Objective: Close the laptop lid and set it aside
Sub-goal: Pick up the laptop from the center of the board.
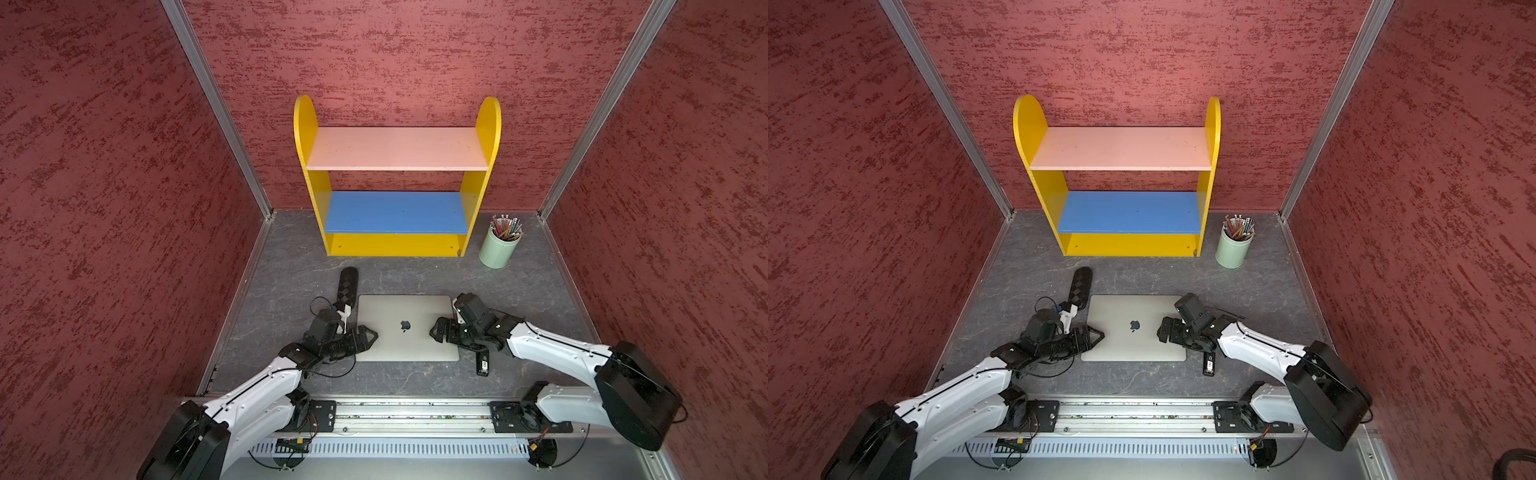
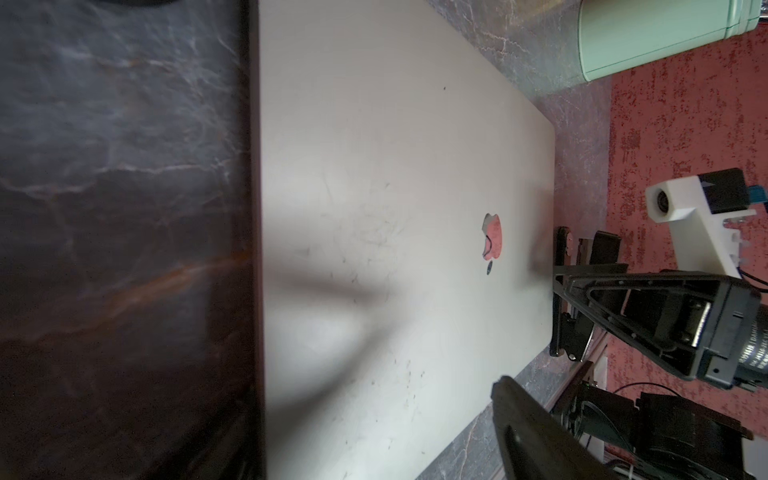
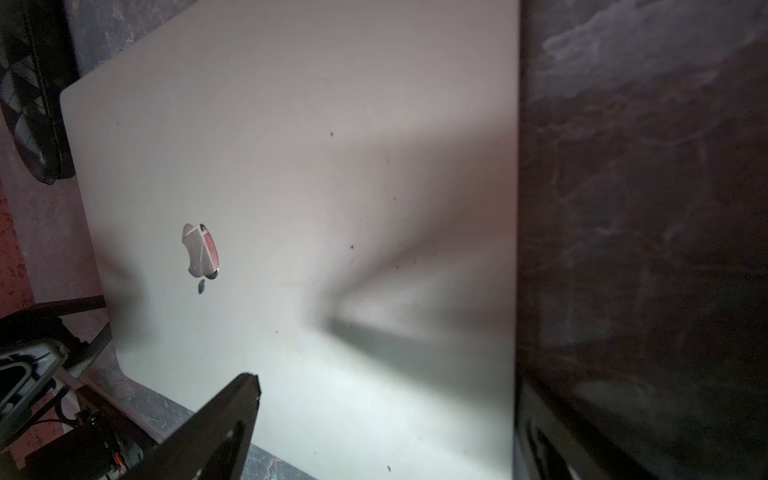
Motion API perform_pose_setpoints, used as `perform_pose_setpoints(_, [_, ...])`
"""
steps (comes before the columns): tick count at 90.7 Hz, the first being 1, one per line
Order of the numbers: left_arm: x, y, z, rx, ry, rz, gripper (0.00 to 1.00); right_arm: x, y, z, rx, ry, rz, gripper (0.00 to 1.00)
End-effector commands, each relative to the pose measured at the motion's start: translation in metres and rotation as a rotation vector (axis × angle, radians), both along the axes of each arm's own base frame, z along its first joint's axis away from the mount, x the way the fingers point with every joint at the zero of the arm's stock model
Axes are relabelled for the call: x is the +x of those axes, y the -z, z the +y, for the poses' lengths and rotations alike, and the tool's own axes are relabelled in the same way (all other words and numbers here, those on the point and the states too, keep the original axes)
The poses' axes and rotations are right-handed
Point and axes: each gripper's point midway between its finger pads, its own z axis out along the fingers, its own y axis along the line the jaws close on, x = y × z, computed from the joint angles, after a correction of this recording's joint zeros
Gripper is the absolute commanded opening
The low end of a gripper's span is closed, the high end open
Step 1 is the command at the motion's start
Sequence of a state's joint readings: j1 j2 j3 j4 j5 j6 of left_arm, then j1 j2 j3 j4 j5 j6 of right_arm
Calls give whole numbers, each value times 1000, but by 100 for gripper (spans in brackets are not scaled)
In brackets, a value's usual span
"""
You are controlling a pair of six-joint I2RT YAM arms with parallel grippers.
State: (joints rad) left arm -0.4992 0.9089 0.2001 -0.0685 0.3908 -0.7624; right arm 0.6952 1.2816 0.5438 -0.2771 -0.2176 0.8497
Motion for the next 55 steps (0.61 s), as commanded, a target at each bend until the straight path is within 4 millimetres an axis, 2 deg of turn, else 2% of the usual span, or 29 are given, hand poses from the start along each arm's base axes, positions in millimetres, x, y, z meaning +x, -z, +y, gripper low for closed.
perform_pose_setpoints(1, [-18, -31, -32, -201, 162, 2, 84, -13, -36, 50, 282, -135, 22, 96])
perform_pose_setpoints(24, [-17, -42, -31, -252, 153, -7, 79, -11, -44, 46, 309, -113, 18, 96])
perform_pose_setpoints(55, [-16, -62, -29, -316, 135, -38, 68, -9, -53, 38, 305, -97, -9, 98])
